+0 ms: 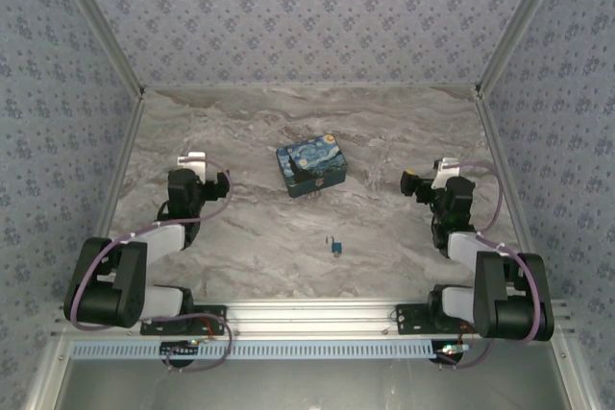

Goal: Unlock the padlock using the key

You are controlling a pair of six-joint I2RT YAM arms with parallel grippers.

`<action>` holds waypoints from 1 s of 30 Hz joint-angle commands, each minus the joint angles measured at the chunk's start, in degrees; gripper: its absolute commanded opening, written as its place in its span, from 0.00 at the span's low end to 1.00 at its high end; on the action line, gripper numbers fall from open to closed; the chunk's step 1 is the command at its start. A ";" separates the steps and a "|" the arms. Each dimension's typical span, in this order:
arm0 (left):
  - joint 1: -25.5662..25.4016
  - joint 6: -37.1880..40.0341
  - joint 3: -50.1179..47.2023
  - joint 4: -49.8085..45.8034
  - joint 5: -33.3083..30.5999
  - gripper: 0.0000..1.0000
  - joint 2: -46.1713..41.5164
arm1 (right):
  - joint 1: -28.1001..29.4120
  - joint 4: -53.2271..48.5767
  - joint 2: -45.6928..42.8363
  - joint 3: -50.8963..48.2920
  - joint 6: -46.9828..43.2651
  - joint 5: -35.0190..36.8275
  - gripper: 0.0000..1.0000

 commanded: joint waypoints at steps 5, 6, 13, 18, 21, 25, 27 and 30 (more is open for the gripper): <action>0.23 0.79 -0.26 1.70 0.80 0.99 -0.76 | -0.52 0.69 1.02 0.86 -3.20 0.65 1.00; 0.25 0.74 -0.25 1.57 0.72 0.99 -0.72 | -0.71 1.74 1.34 0.62 -3.74 0.70 1.00; 0.36 0.38 -0.60 1.97 0.22 1.00 -1.02 | -3.29 11.19 10.98 1.48 -4.55 -2.20 1.00; 1.06 1.26 -0.84 1.99 -0.67 0.99 -1.21 | -1.88 8.13 16.05 5.21 -5.58 -0.49 1.00; 2.39 1.73 -0.97 3.85 -1.20 0.99 -0.43 | -0.13 5.63 16.43 6.71 -6.55 2.44 1.00; 5.40 1.85 -1.92 9.18 0.13 0.99 1.61 | -0.12 5.11 16.34 6.78 -6.71 2.55 1.00; 8.06 -0.71 -3.98 15.70 0.90 1.00 4.59 | -0.12 5.13 16.37 6.77 -6.70 2.55 1.00; 11.87 -5.09 -6.44 26.99 2.53 0.99 12.08 | 0.01 5.17 16.33 6.79 -6.71 2.58 1.00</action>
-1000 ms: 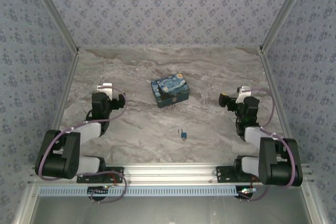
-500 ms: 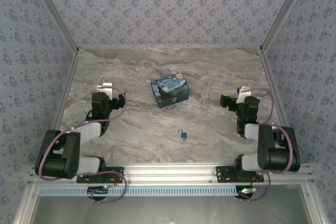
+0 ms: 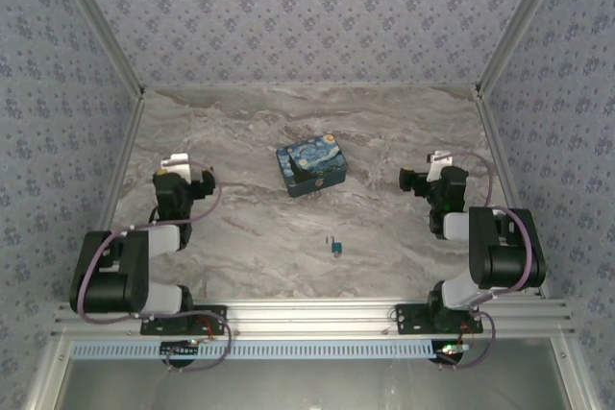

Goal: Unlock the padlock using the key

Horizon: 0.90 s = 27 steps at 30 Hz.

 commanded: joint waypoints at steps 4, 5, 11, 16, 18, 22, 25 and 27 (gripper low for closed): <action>3.74 -2.98 0.90 6.27 7.29 0.99 5.63 | 0.27 -0.49 -0.04 0.66 -1.37 1.52 1.00; 3.71 -2.68 2.44 3.96 8.32 1.00 6.04 | 0.28 -0.58 -0.07 0.69 -1.37 1.49 1.00; 1.01 0.75 6.59 -3.94 7.47 1.00 5.97 | 0.43 -0.67 -0.03 0.72 -1.42 1.87 1.00; 0.98 0.77 6.47 -3.51 7.44 0.99 6.10 | 1.09 -0.67 -0.04 0.79 -1.65 3.27 1.00; 0.96 0.77 6.47 -3.49 7.31 0.99 6.05 | 1.22 -0.67 0.00 0.72 -1.79 3.46 1.00; -0.28 1.45 6.32 -3.35 4.87 0.99 6.05 | 1.20 -0.67 -0.05 0.75 -1.75 3.42 1.00; -0.32 1.47 6.33 -3.35 4.93 0.99 6.05 | 1.16 -0.76 -0.08 0.72 -1.68 3.42 1.00; -0.25 1.45 6.39 -3.35 4.95 0.99 6.05 | 1.01 -1.09 -0.05 1.02 -1.60 3.28 1.00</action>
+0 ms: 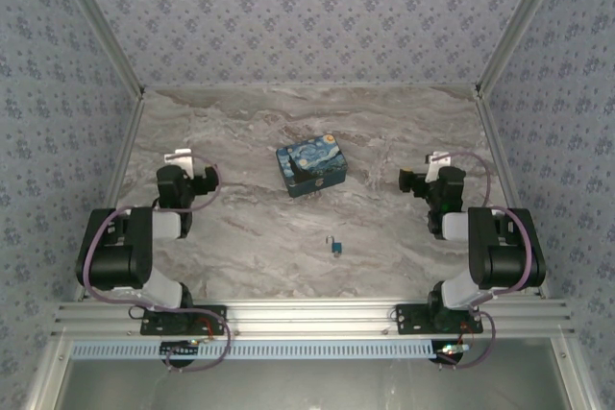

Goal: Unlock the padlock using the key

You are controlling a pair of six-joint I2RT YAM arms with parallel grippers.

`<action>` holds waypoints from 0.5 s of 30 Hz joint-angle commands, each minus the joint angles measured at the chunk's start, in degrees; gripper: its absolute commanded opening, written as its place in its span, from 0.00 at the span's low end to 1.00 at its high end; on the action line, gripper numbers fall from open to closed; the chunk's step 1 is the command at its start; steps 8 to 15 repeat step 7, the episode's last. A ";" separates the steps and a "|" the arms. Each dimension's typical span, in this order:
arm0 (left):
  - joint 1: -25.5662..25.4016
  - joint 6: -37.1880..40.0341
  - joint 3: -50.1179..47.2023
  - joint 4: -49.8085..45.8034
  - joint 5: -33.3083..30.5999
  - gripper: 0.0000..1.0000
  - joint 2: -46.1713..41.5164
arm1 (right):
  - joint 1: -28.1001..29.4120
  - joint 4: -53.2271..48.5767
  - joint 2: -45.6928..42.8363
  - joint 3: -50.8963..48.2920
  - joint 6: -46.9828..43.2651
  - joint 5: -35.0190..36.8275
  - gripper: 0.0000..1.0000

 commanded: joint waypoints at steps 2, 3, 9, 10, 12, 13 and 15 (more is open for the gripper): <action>-0.01 0.93 0.45 0.06 -0.38 1.00 0.18 | 0.06 -0.39 -0.05 0.97 -0.80 0.83 1.00; -0.04 0.93 0.50 0.08 -0.31 0.99 0.14 | 0.02 -0.38 0.00 0.97 -0.76 0.84 1.00; 0.04 0.95 0.51 -0.01 -0.26 0.99 0.15 | 0.03 -0.27 -0.03 0.97 -0.71 0.72 1.00; 0.04 0.95 0.51 -0.01 -0.26 0.99 0.15 | 0.03 -0.27 -0.03 0.97 -0.71 0.72 1.00; 0.04 0.95 0.51 -0.01 -0.26 0.99 0.15 | 0.03 -0.27 -0.03 0.97 -0.71 0.72 1.00; 0.04 0.95 0.51 -0.01 -0.26 0.99 0.15 | 0.03 -0.27 -0.03 0.97 -0.71 0.72 1.00; 0.04 0.95 0.51 -0.01 -0.26 0.99 0.15 | 0.03 -0.27 -0.03 0.97 -0.71 0.72 1.00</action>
